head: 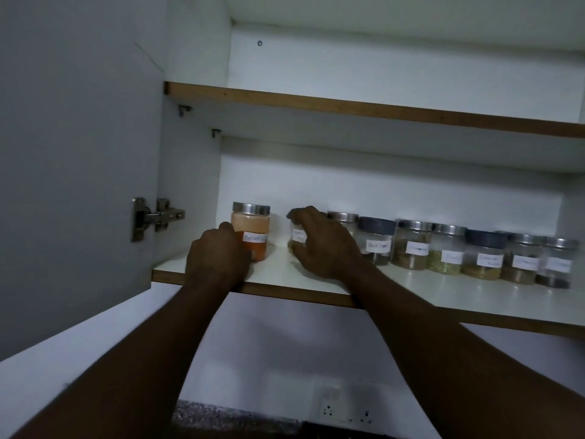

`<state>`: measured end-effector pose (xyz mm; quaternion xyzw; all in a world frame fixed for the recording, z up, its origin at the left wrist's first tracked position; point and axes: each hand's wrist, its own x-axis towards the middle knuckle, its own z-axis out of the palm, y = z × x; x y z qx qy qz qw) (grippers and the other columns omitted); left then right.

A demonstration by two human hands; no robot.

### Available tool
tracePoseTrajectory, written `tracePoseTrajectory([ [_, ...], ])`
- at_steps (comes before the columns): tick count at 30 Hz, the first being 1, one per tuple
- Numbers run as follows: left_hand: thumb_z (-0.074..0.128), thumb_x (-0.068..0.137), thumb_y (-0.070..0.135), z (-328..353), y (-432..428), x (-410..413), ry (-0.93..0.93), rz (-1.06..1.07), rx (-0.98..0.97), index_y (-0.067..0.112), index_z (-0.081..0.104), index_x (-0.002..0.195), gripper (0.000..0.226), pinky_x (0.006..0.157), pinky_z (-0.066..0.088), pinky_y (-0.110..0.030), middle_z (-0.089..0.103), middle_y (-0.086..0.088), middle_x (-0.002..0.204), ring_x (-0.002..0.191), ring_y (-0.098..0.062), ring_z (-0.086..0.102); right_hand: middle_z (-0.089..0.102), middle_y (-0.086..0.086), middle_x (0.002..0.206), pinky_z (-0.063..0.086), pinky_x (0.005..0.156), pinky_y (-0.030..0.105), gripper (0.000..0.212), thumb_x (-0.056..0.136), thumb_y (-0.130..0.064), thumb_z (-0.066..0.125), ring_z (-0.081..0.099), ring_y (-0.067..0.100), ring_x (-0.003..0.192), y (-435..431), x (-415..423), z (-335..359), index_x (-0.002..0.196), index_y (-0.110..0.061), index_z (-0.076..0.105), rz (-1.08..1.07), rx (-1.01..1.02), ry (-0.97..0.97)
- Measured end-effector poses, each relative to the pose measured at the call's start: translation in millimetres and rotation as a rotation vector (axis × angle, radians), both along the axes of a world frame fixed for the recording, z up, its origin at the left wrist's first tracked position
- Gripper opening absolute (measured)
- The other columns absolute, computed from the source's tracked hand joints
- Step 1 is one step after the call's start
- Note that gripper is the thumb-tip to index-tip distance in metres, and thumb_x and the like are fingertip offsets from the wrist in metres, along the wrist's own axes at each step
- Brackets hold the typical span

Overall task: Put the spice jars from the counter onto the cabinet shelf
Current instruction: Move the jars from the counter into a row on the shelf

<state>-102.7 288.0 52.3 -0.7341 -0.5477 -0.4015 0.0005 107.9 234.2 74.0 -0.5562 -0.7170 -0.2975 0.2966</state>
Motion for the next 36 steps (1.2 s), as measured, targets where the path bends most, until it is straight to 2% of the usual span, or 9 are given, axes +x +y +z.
tracePoseTrajectory([
  [3,0.082,0.078,0.04,4.0,6.2,2.2,-0.051,0.008,-0.101,0.01,0.045,0.126,0.068,0.081,0.049,-0.038,0.063,-0.013,0.117,0.103,-0.029,0.063,0.044,0.002,0.152,0.053,0.083,0.033,0.075,0.088,-0.041,0.072,0.065,0.022,0.108,14.4,-29.1,-0.2,0.153,-0.024,0.037,0.057,0.038,0.044],
  [6,0.083,0.075,0.046,4.5,13.7,5.8,0.043,0.016,-0.149,0.011,0.037,0.137,0.085,0.088,0.05,-0.04,0.06,-0.013,0.125,0.111,-0.029,0.062,0.036,0.004,0.16,0.054,0.094,0.039,0.083,0.089,-0.041,0.072,0.061,0.026,0.12,27.3,-50.1,2.8,0.158,-0.022,0.03,0.092,0.027,0.08],
  [9,0.081,0.076,0.048,4.3,19.0,8.2,0.118,0.008,-0.145,0.011,0.038,0.135,0.081,0.089,0.05,-0.039,0.062,-0.011,0.123,0.109,-0.028,0.063,0.036,0.003,0.158,0.051,0.101,0.047,0.08,0.089,-0.036,0.073,0.054,0.03,0.128,38.0,-58.6,4.3,0.156,-0.021,0.033,0.086,-0.029,0.052],
  [16,0.076,0.085,0.041,6.1,35.0,7.7,0.295,-0.071,-0.128,0.015,0.053,0.13,0.057,0.093,0.051,-0.04,0.067,-0.005,0.118,0.105,-0.024,0.065,0.04,0.005,0.155,0.051,0.102,0.048,0.075,0.089,-0.018,0.071,0.053,0.031,0.129,58.7,-57.2,11.0,0.156,-0.021,0.037,0.029,-0.096,0.065],
  [22,0.066,0.089,0.044,10.3,56.1,18.7,0.424,-0.056,-0.118,0.02,0.053,0.13,0.049,0.089,0.048,-0.039,0.067,-0.002,0.113,0.105,-0.024,0.064,0.042,0.004,0.156,0.049,0.104,0.047,0.075,0.093,-0.025,0.068,0.052,0.028,0.131,74.2,-39.5,29.3,0.159,-0.025,0.033,-0.107,-0.184,-0.028],
  [26,0.061,0.094,0.045,15.0,71.7,30.0,0.498,-0.123,-0.133,0.022,0.043,0.145,0.059,0.091,0.048,-0.038,0.063,-0.001,0.109,0.107,-0.023,0.062,0.038,0.005,0.156,0.05,0.102,0.044,0.08,0.091,-0.032,0.07,0.054,0.031,0.129,87.1,-31.0,30.8,0.16,-0.027,0.029,-0.213,-0.195,-0.072],
  [28,0.06,0.095,0.043,18.1,77.2,34.6,0.529,-0.162,-0.167,0.023,0.034,0.152,0.067,0.092,0.049,-0.037,0.057,-0.001,0.098,0.106,-0.023,0.062,0.036,0.006,0.156,0.05,0.1,0.042,0.082,0.09,-0.029,0.07,0.054,0.033,0.128,91.4,-26.6,27.3,0.16,-0.025,0.029,-0.231,-0.19,-0.049],
  [30,0.061,0.096,0.04,20.1,84.1,38.9,0.54,-0.19,-0.213,0.023,0.028,0.156,0.071,0.095,0.048,-0.036,0.058,-0.004,0.1,0.107,-0.024,0.061,0.036,0.006,0.156,0.049,0.097,0.041,0.08,0.09,-0.026,0.069,0.056,0.033,0.125,95.1,-25.3,24.0,0.16,-0.025,0.03,-0.246,-0.162,-0.038],
  [36,0.06,0.094,0.042,17.3,99.4,43.0,0.597,-0.181,-0.202,0.024,0.034,0.152,0.067,0.096,0.051,-0.041,0.059,-0.002,0.092,0.098,-0.023,0.062,0.038,0.008,0.155,0.052,0.092,0.041,0.084,0.086,-0.034,0.073,0.061,0.037,0.117,100.5,-26.3,17.6,0.158,-0.023,0.031,-0.306,-0.107,-0.074],
])
